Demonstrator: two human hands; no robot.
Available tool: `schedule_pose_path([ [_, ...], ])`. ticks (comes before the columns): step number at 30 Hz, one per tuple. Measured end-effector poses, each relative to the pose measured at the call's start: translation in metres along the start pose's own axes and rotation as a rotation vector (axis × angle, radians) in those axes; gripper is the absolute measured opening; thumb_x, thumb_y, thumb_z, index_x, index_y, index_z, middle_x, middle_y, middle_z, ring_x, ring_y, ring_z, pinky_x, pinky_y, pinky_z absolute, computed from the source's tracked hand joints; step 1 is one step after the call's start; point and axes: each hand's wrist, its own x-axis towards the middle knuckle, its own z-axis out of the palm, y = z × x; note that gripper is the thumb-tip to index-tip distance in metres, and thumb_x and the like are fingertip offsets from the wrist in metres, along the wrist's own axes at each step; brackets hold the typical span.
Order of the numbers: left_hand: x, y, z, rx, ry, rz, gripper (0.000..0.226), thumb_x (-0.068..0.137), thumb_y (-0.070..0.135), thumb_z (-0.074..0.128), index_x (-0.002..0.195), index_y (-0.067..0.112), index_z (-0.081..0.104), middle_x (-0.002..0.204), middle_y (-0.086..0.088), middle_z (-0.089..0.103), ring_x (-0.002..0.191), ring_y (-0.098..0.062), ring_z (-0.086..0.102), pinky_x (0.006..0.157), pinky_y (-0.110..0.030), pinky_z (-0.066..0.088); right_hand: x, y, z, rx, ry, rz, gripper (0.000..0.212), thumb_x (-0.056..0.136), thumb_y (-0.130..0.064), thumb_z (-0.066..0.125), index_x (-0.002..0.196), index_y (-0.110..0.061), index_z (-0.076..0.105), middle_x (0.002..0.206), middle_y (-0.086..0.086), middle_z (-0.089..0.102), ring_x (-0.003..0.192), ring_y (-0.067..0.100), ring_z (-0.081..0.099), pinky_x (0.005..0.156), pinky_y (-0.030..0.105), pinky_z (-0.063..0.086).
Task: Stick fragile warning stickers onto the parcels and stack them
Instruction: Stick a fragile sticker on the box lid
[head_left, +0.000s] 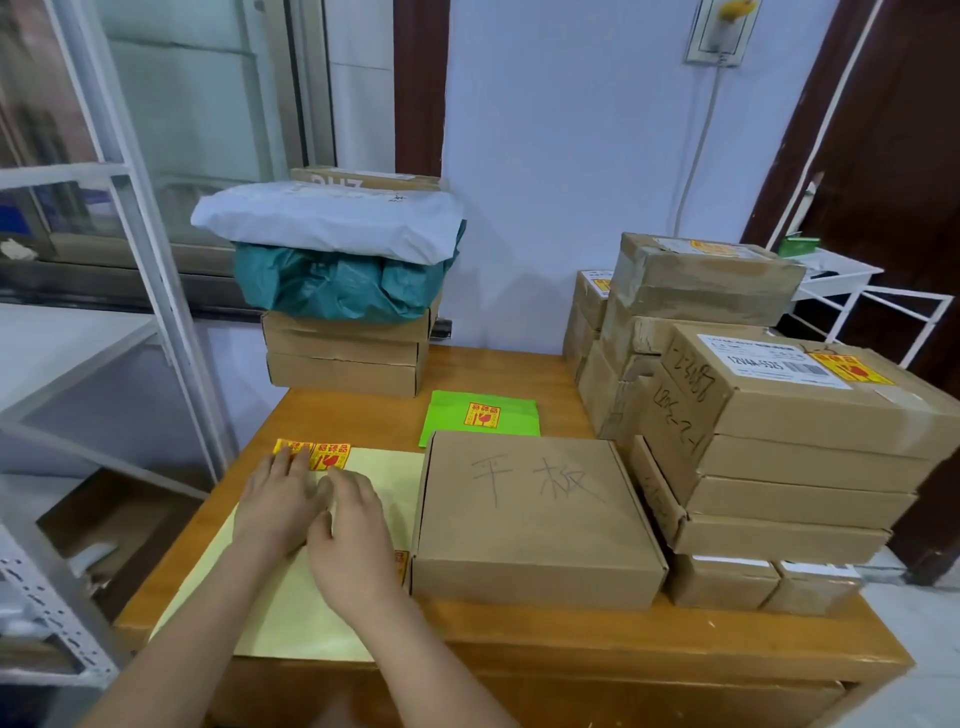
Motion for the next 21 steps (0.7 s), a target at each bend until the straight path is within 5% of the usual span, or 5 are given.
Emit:
schedule_pose_path([
  [9,0.005,-0.008,0.013,0.054,0.064,0.036,0.056,0.1,0.041,0.033,0.149,0.016,0.025,0.158,-0.009,0.017,0.146,-0.026,0.01,0.119,-0.038,0.012,0.06,0.023,0.025,-0.218,0.078,0.301,0.051,0.097,-0.026,0.042,0.144,-0.008,0.031,0.146,0.008,0.037,0.135,0.026,0.028,0.111,0.036,0.022],
  [21,0.007,-0.011,0.015,-0.078,0.11,0.058,0.05,0.095,0.025,0.042,0.143,0.012,0.038,0.154,-0.012,0.028,0.144,-0.028,0.017,0.117,-0.04,0.016,0.091,0.036,0.03,-0.384,0.042,0.166,0.041,0.095,-0.025,0.041,0.133,-0.018,0.052,0.143,-0.001,0.044,0.128,0.022,0.033,0.103,0.038,0.027],
])
